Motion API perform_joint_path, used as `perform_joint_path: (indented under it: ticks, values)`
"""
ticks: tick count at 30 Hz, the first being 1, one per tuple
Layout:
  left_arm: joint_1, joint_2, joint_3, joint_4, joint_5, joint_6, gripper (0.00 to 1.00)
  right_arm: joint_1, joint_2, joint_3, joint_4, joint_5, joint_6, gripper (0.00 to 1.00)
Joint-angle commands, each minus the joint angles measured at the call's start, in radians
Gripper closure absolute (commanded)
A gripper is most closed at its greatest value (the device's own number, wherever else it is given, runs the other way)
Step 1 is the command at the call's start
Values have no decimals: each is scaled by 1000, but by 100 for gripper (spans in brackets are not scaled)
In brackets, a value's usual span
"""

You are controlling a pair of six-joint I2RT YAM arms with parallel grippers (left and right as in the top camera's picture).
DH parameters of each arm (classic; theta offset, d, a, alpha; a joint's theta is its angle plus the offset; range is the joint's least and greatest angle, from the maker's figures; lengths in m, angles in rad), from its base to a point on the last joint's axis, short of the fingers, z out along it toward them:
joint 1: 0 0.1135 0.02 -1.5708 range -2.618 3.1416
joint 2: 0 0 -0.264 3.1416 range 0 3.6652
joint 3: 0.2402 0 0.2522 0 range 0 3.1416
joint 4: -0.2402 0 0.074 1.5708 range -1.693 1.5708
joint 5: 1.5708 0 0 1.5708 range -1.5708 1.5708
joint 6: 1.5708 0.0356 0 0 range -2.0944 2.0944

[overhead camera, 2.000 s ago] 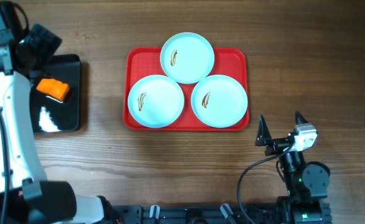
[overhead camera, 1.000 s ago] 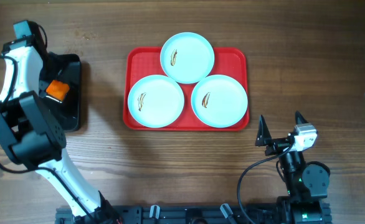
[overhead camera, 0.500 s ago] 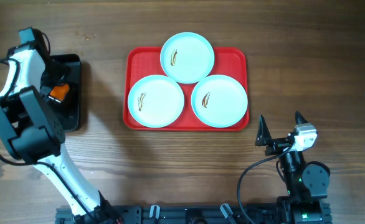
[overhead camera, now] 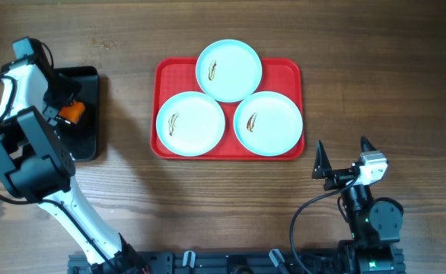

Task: Clean dirty plates on tray and stack at the side
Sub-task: 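Lower the left gripper and grasp the orange sponge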

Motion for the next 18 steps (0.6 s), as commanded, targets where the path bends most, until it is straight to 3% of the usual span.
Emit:
perform_joint_path:
  ticks: [1, 4, 6, 9, 11, 13, 14, 18]
  values:
    - [1, 35, -9, -1, 22, 20, 16, 4, 2, -1, 2, 7, 15, 0]
    - [1, 44, -9, -2, 22, 20, 18, 4, 2, -1, 2, 7, 15, 0]
    - [1, 50, -9, -6, 22, 20, 27, 4, 2, -1, 2, 7, 15, 0]
    - [1, 51, -9, -19, 22, 20, 54, 4, 2, -1, 2, 7, 15, 0]
    - [2, 51, -8, -24, 22, 21, 66, 4, 2, -1, 2, 7, 15, 0]
    - [3, 49, -7, -30, 22, 48, 90, 4, 2, -1, 2, 7, 14, 0]
    - [4, 47, -6, -35, 21, 64, 96, 4, 2, -1, 2, 7, 15, 0]
    - [11, 33, -6, -55, 14, 142, 94, 4, 2, -1, 2, 7, 15, 0]
